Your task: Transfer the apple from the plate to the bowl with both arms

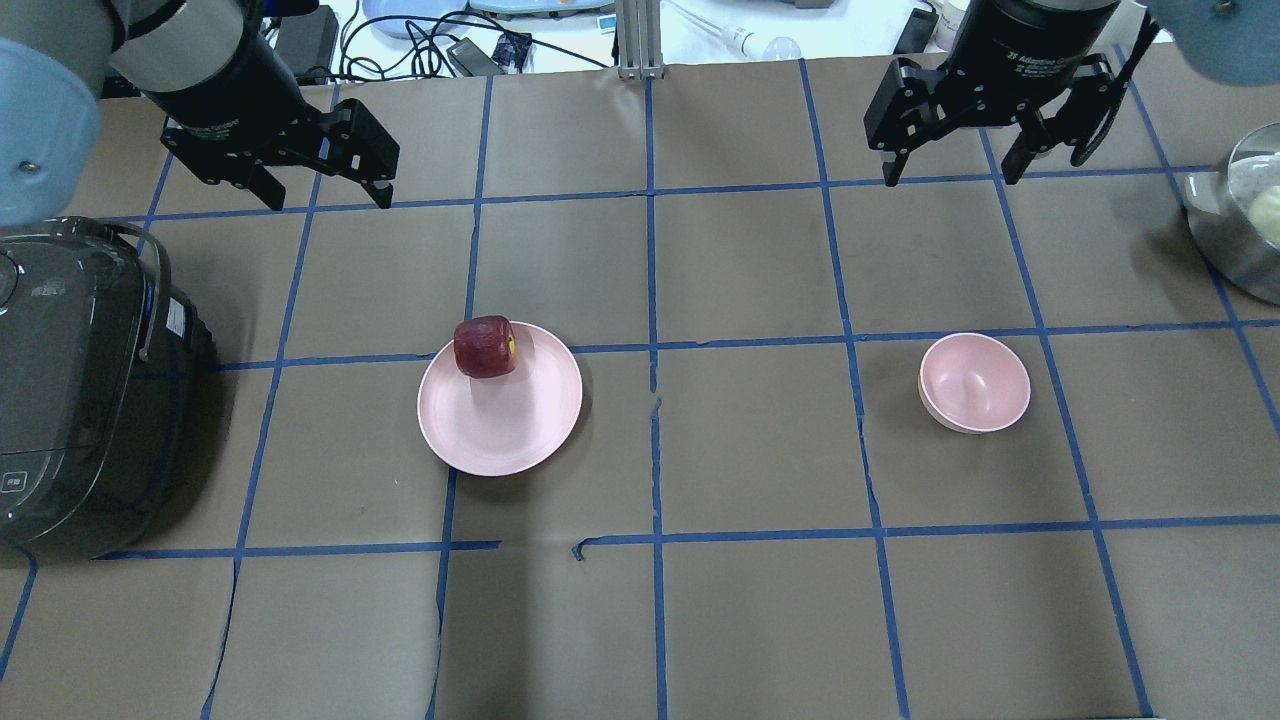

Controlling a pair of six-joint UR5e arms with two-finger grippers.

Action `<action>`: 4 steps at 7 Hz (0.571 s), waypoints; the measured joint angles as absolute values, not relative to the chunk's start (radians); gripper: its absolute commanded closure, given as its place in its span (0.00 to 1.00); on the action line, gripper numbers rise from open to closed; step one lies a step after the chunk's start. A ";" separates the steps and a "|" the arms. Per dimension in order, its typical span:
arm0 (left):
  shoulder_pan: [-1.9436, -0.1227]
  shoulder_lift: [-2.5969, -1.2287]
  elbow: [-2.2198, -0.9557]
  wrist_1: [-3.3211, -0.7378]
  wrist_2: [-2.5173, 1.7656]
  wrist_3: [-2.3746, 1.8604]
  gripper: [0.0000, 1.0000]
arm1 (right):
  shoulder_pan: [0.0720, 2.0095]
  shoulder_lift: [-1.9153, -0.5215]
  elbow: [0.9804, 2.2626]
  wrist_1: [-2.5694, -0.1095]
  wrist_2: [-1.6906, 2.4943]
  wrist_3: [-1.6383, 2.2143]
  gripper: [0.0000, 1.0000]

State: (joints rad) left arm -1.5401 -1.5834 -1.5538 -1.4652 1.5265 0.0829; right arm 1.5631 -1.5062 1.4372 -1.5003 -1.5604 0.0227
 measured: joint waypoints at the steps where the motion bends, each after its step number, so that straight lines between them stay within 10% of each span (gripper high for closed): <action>1: -1.540 -1.583 -1.556 -1.465 1.527 0.082 0.00 | 1.563 -1.506 1.437 -1.500 -1.561 0.022 0.00; 4: -1.540 -1.584 -1.551 -1.465 1.538 0.080 0.00 | 1.563 -1.506 1.437 -1.500 -1.562 0.019 0.00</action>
